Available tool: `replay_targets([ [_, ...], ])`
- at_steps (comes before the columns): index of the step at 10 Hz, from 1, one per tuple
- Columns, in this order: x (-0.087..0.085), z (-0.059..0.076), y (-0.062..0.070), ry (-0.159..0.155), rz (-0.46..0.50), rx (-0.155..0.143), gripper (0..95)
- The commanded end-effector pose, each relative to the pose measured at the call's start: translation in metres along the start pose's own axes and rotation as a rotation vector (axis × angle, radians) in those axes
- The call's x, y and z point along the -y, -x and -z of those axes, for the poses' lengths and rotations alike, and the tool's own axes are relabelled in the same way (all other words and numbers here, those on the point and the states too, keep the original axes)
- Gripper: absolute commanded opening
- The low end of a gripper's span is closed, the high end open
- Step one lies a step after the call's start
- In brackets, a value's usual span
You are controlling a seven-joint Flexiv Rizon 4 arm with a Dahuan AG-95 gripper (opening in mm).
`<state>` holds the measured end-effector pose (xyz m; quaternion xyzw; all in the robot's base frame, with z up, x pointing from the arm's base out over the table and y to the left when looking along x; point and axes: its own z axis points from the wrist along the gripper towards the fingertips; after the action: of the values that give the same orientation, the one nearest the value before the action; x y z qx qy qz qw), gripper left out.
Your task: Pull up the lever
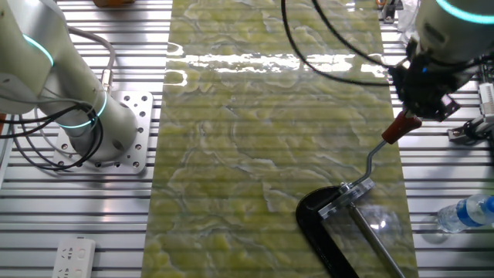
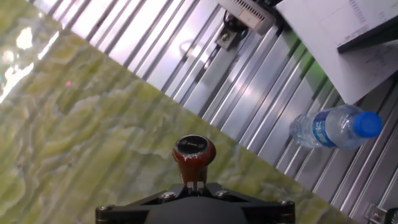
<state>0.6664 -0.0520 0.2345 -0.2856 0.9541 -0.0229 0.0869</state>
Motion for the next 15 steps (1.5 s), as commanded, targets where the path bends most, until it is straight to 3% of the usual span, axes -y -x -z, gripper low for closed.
replay_targets([
  [1, -0.001, -0.006, 0.010, -0.008, 0.005, 0.001, 0.0],
  [10, 0.006, -0.039, 0.036, -0.026, 0.013, 0.010, 0.0],
  [15, 0.006, -0.052, 0.043, -0.007, 0.009, -0.025, 0.0],
])
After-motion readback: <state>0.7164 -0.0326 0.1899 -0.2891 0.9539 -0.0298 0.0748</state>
